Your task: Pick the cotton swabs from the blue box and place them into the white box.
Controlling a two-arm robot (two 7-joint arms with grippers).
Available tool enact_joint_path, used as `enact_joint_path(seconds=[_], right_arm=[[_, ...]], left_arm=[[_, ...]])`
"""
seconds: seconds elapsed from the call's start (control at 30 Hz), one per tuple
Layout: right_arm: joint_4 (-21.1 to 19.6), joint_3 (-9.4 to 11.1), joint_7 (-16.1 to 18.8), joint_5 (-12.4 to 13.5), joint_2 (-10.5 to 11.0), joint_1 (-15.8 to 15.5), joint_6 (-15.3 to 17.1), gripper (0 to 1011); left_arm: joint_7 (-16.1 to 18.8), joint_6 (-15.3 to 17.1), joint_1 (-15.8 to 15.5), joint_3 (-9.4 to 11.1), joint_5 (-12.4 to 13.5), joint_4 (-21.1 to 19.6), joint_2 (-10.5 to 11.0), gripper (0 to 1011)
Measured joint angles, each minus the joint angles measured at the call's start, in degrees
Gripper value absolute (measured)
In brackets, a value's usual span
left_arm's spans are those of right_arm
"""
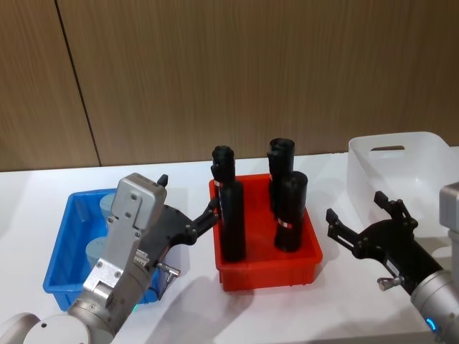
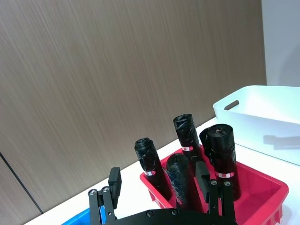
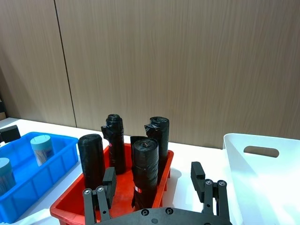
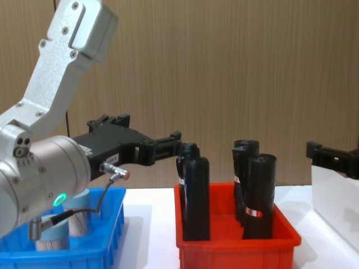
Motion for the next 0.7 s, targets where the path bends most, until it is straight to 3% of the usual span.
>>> enact_joint_path(seconds=[0.7], right_arm=[[0.0,0.0,0.0,0.0,0.0,0.0,0.0,1002]], left_arm=[[0.0,0.0,0.0,0.0,0.0,0.0,0.0,1004]])
